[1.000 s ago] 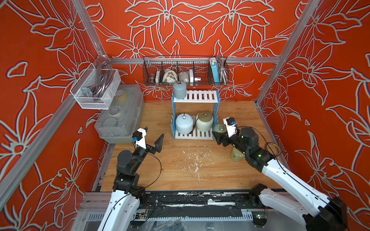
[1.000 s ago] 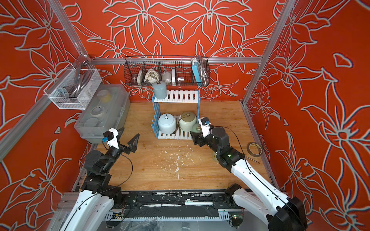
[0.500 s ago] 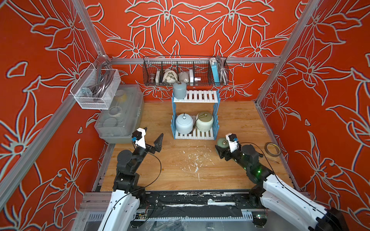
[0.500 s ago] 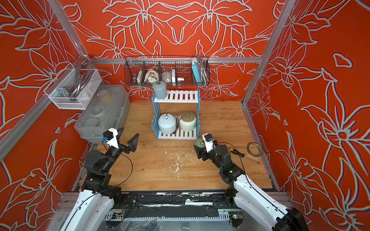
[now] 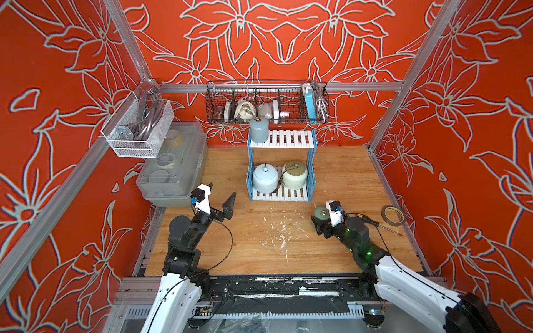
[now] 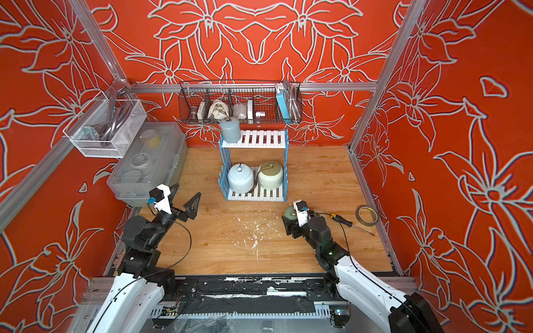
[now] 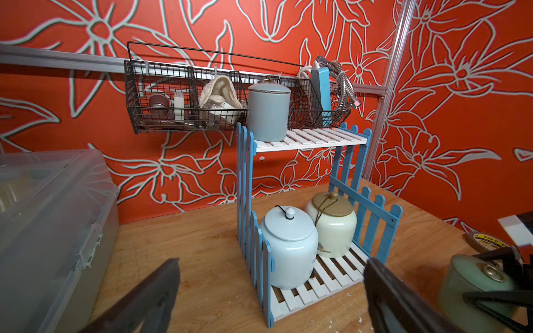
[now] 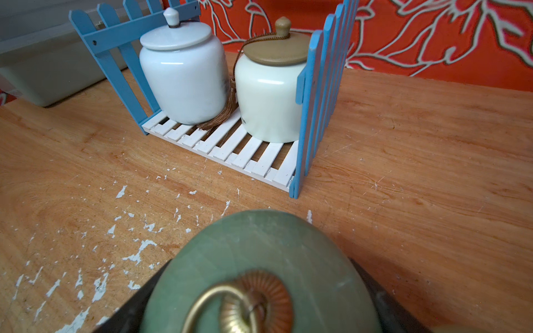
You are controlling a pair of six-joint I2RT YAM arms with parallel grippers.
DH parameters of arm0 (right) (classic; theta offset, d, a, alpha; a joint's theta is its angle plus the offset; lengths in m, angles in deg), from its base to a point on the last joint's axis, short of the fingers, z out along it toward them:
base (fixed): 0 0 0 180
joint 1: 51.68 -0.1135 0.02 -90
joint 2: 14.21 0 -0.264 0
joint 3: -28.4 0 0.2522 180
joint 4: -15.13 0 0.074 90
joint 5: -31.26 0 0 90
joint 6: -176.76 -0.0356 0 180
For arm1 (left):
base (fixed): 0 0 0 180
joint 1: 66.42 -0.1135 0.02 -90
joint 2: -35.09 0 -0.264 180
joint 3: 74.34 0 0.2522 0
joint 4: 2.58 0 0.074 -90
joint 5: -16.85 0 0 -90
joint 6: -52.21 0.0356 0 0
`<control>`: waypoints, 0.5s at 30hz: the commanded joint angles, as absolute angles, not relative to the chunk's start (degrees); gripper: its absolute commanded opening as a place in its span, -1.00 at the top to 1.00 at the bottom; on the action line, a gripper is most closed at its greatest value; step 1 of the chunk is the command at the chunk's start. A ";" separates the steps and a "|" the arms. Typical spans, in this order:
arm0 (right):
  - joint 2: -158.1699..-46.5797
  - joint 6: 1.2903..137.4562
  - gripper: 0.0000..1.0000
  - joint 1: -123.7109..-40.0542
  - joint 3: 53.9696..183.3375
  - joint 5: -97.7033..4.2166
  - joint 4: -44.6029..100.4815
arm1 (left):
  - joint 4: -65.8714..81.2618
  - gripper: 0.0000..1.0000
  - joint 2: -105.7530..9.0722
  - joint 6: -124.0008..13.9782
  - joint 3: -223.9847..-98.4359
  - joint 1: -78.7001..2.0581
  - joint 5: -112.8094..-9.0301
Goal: Remove the tea canisters from the shelf
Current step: Place the tea canister at the center of the board.
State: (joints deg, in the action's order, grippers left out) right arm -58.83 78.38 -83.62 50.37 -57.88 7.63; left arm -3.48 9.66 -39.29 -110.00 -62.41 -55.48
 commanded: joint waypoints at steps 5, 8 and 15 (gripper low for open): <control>-62.55 77.12 -0.31 -84.15 50.04 -59.54 -3.38 | -5.54 -0.96 9.75 -39.01 -109.39 -62.64 -54.75; -64.82 77.61 -0.31 -84.11 51.04 -59.52 -3.34 | -4.14 -0.96 9.81 -38.93 -109.97 -62.99 -54.25; -69.36 76.29 -0.31 -84.16 51.48 -58.66 -5.35 | -4.03 -0.97 10.03 -39.08 -110.18 -62.99 -54.06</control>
State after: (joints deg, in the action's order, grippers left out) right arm -69.45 77.41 -83.84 49.80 -58.84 0.55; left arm -3.89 9.64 -39.07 -109.71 -62.65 -55.00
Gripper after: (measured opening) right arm 0.864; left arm 0.983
